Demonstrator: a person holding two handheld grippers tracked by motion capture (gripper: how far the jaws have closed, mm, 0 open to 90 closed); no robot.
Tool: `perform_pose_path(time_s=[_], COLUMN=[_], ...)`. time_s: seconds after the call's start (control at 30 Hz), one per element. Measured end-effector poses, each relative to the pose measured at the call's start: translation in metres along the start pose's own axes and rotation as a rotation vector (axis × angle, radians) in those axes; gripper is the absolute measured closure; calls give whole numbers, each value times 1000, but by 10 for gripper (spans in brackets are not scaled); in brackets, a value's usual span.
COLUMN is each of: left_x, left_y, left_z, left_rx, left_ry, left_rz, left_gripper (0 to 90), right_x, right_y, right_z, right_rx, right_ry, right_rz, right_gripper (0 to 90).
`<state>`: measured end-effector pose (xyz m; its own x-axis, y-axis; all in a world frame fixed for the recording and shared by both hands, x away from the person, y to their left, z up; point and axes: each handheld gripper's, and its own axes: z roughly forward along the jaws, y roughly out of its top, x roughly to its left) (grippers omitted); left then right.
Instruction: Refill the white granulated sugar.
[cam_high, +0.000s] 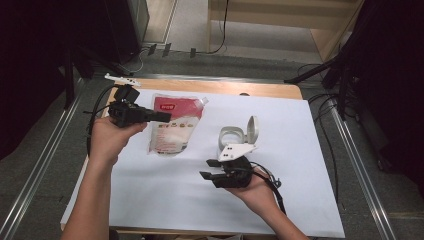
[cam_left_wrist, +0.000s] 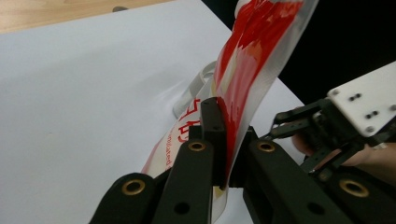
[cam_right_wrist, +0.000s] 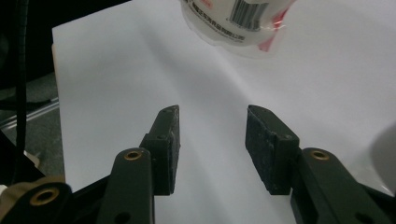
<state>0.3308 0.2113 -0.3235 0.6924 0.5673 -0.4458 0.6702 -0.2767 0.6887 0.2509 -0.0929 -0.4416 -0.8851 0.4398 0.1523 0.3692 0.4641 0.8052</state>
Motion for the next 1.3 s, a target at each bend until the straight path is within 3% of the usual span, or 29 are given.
perform_pose_path(time_s=[0.33, 0.7, 0.97, 1.1, 1.2, 1.3], left_x=[-10, -21, -25, -23, -22, -22], left_y=[-1, 1, 1, 0, 0, 0], left_z=[-1, 4, 14, 18, 19, 20], left_rx=[26, 58, 90, 88, 71, 55], left_ry=[-18, -64, -94, -113, -122, -129], left_rz=[1, 3, -2, -26, -43, -47], left_gripper=[900, 900, 900, 900, 900, 900], right_x=[0, -11, -19, -12, -13, -11], right_y=[4, -8, -13, -12, -13, -12], right_z=[43, 77, 89, 88, 87, 85], right_rx=[-22, -4, -64, -99, -105, -112], right_ry=[24, -21, -60, -93, -55, -57], right_rz=[41, 92, 60, -24, -4, -15], right_gripper=[563, 572, 586, 625, 638, 655])
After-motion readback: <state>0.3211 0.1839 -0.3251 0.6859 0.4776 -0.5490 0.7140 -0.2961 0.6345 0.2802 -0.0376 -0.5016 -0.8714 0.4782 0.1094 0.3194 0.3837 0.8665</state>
